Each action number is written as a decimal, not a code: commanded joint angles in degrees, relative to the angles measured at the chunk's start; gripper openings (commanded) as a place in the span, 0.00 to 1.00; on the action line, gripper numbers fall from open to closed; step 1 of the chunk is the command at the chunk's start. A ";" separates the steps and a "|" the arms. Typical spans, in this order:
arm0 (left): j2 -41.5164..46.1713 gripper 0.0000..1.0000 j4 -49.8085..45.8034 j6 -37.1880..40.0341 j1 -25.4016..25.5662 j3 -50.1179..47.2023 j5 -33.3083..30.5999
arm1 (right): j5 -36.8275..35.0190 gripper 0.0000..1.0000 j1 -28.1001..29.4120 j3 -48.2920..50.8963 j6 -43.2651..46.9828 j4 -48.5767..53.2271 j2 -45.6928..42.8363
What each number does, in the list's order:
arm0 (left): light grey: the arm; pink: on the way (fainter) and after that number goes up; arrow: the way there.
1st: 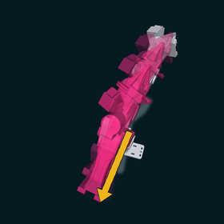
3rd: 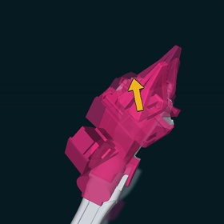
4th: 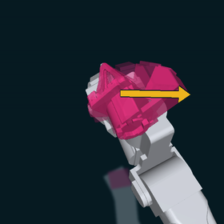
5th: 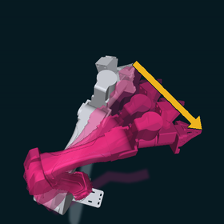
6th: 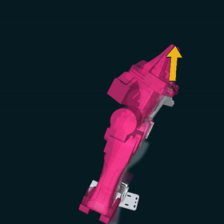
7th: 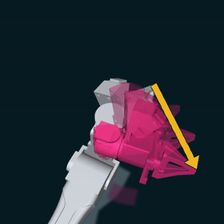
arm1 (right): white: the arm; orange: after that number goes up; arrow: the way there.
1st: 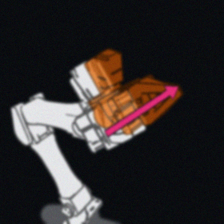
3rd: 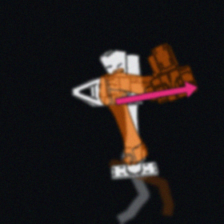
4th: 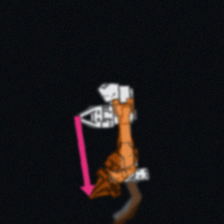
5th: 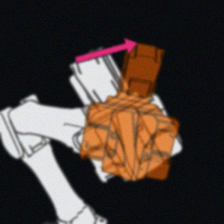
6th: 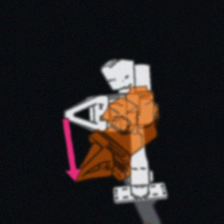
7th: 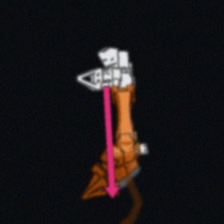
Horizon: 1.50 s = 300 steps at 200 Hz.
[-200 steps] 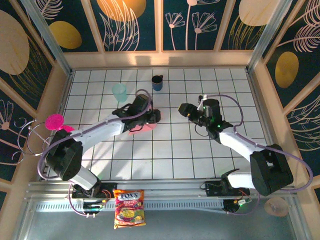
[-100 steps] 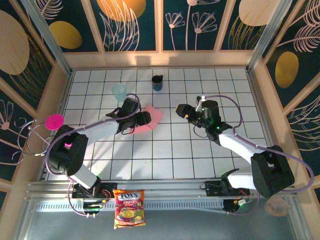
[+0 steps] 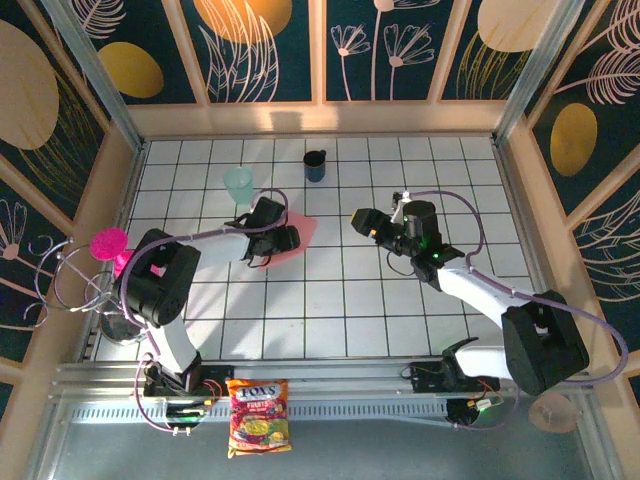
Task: Fold a paper plane with a square sheet of paper (pick it up from the middle)
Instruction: Rotate the paper at the center of the table.
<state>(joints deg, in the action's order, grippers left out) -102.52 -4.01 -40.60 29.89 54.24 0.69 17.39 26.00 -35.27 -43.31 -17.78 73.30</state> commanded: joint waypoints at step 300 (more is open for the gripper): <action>3.22 0.29 9.82 -10.24 7.47 -3.25 18.29 | 1.15 0.64 7.16 0.75 -3.89 -1.64 10.99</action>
<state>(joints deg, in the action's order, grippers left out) -99.00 2.87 -48.86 37.60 51.75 17.21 17.50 32.53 -32.18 -48.05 -19.07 82.08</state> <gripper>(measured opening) 0.298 0.646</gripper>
